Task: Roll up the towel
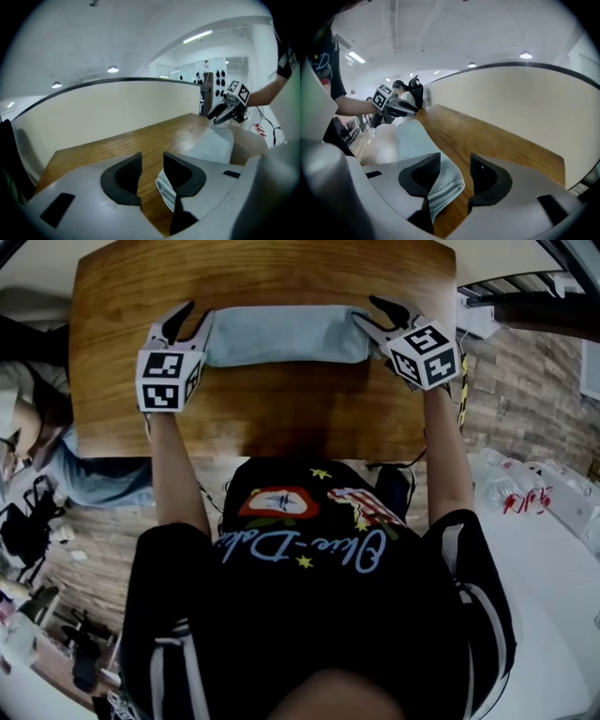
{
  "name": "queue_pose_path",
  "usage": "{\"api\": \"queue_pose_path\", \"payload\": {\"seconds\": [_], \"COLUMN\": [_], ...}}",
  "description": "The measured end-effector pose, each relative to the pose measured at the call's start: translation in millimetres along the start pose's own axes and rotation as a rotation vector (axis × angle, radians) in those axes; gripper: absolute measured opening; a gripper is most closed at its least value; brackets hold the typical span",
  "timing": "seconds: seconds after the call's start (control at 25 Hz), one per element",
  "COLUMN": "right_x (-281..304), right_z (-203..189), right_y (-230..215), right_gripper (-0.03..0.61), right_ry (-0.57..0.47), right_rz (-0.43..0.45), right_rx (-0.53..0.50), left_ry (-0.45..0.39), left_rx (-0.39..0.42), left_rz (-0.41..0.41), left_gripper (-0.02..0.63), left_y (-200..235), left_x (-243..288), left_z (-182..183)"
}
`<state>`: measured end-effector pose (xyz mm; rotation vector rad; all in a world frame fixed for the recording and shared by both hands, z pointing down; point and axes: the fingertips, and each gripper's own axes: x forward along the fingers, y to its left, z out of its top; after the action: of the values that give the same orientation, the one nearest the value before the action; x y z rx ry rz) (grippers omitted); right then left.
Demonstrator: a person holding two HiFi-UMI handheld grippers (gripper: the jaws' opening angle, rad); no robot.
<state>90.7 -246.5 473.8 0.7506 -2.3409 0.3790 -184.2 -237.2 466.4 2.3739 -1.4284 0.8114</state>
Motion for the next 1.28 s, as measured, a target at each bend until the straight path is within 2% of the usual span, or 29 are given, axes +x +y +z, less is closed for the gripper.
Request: {"api": "queue_pose_path", "payload": {"seconds": [0.12, 0.28, 0.44, 0.64, 0.76, 0.96, 1.12, 1.28], "right_x": [-21.0, -50.5, -83.8, -119.0, -134.4, -159.1, -166.9, -166.9], "right_z": [22.5, 50.7, 62.8, 81.0, 89.2, 98.2, 102.9, 101.3], "right_y": [-4.4, 3.9, 21.6, 47.3, 66.5, 90.2, 104.6, 109.7], "right_gripper": [0.166, 0.158, 0.061, 0.026, 0.015, 0.009, 0.008, 0.008], "right_ry": [-0.114, -0.267, -0.395, -0.543, -0.587, -0.612, -0.617, -0.616], "right_rz": [-0.073, -0.138, -0.194, -0.208, -0.209, -0.238, -0.248, -0.236], "right_rx": [0.038, 0.075, 0.137, 0.207, 0.201, 0.17, 0.146, 0.152], "left_ry": [-0.093, -0.187, -0.267, -0.315, -0.345, -0.432, -0.466, -0.476], "left_rx": [-0.029, -0.019, -0.018, 0.051, 0.027, -0.098, -0.065, -0.032], "left_rz": [0.041, 0.055, 0.051, 0.001, -0.028, -0.096, -0.145, -0.133], "left_gripper": [0.135, 0.114, 0.055, 0.017, 0.009, 0.006, 0.006, 0.006], "left_y": [3.8, -9.5, -38.1, -80.4, -101.9, -130.2, -143.3, -146.3], "left_x": [-17.7, -44.7, -74.5, -94.8, -108.6, -136.7, -148.6, -152.3], "left_z": [22.6, 49.2, 70.1, 89.7, 100.3, 125.0, 134.1, 138.6]}}
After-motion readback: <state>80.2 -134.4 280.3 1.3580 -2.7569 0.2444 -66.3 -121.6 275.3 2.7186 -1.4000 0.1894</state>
